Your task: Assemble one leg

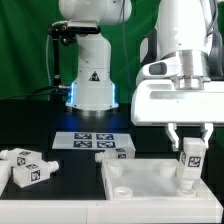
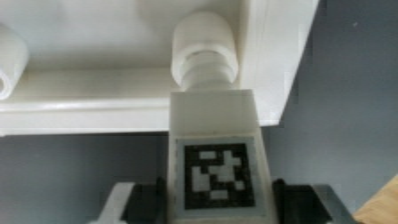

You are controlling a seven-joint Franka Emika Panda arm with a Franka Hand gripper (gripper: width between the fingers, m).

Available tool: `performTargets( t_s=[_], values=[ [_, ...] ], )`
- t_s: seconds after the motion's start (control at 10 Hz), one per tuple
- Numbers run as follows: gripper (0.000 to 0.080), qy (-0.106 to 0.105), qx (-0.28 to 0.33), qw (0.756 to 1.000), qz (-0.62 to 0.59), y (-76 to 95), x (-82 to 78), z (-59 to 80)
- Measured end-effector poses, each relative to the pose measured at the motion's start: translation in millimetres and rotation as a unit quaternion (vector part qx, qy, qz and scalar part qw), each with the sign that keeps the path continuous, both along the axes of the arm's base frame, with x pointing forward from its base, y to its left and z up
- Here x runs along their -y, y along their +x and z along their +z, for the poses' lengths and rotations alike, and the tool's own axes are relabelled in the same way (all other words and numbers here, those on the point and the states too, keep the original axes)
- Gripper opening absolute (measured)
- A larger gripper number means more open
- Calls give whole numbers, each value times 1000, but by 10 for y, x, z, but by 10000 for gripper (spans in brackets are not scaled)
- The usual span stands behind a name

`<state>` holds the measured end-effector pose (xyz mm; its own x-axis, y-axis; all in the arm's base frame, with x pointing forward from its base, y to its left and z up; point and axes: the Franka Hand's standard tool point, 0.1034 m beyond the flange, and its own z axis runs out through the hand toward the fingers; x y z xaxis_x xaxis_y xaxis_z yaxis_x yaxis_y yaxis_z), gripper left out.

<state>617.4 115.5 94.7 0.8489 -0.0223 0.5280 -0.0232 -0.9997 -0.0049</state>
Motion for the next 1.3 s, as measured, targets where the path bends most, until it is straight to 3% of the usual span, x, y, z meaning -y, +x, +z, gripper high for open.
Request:
performTargets(
  t_s=[0.3,0.8,1.3],
  values=[
    [284,-2,4,1000,-2,62,32,-8],
    [284,-7,-1,1000,0,91,24,-142],
    [284,-9,6,1000,1,100,46,-140]
  ],
)
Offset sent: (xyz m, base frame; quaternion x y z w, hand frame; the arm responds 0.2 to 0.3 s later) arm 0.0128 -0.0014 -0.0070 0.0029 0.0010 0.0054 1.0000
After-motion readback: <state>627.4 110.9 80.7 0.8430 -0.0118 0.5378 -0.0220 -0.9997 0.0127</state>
